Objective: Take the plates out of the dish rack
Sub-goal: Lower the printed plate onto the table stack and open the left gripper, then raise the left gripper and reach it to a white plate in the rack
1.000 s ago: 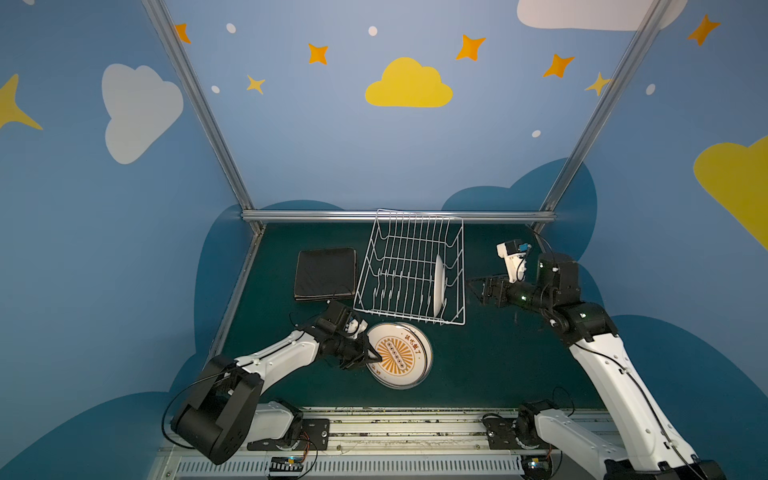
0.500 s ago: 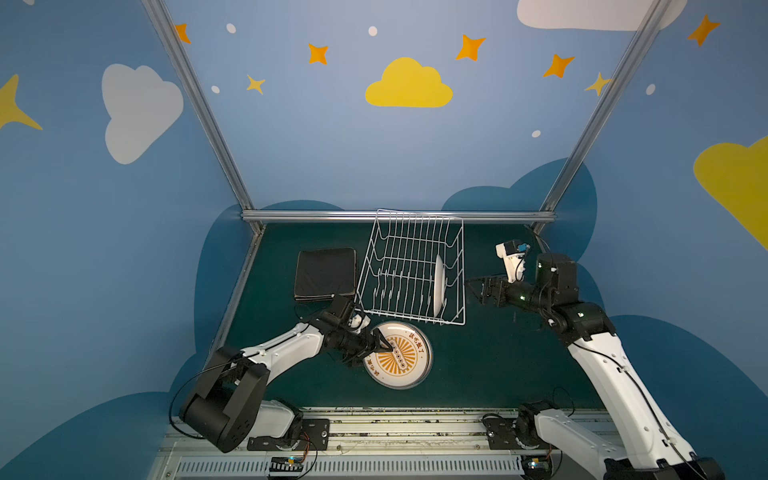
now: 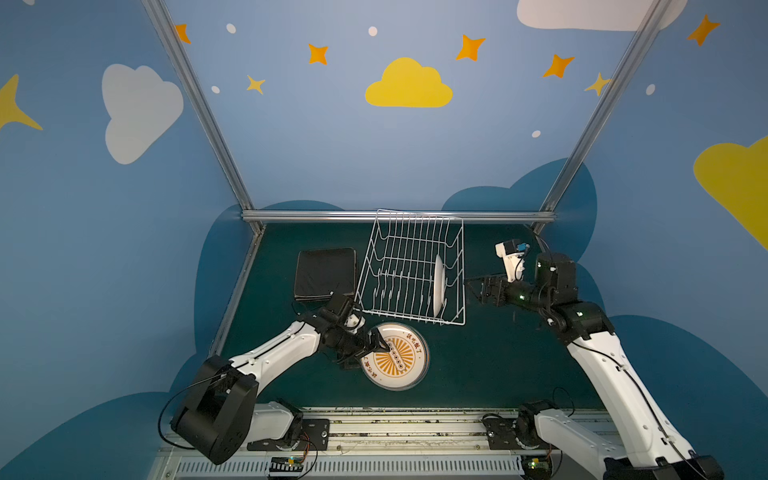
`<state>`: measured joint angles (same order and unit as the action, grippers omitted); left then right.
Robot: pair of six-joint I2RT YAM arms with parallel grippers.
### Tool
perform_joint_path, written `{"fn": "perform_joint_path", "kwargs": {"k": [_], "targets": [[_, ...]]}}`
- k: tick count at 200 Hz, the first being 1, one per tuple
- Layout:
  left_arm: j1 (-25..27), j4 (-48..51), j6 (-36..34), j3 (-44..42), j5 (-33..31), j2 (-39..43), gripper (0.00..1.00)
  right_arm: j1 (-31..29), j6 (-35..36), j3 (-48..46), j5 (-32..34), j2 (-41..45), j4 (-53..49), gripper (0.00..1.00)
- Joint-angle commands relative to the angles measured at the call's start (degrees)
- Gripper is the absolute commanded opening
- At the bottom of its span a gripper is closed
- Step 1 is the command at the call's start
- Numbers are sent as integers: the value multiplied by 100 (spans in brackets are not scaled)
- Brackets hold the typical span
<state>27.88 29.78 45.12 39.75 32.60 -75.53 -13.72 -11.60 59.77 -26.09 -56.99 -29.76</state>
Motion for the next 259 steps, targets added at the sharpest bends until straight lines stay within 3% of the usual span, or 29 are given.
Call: {"fn": "perform_joint_path", "kwargs": {"k": [1, 67, 147, 214, 259], "targets": [[16, 351, -100, 180, -169, 125, 100, -6, -5, -25, -10, 38, 94, 90], [22, 1081, -233, 512, -529, 400, 99, -8, -27, -27, 3, 65, 68, 90], [42, 1794, -1115, 2345, -1327, 678, 99, 9, -101, -51, 471, 160, -186, 90], [469, 1262, -1230, 3935, -1289, -557, 97, 28, -62, -219, 1021, 547, -253, 90], [716, 999, -1161, 4813, -1663, -1788, 86, 118, -67, -185, 1128, 582, -580, 90]]}}
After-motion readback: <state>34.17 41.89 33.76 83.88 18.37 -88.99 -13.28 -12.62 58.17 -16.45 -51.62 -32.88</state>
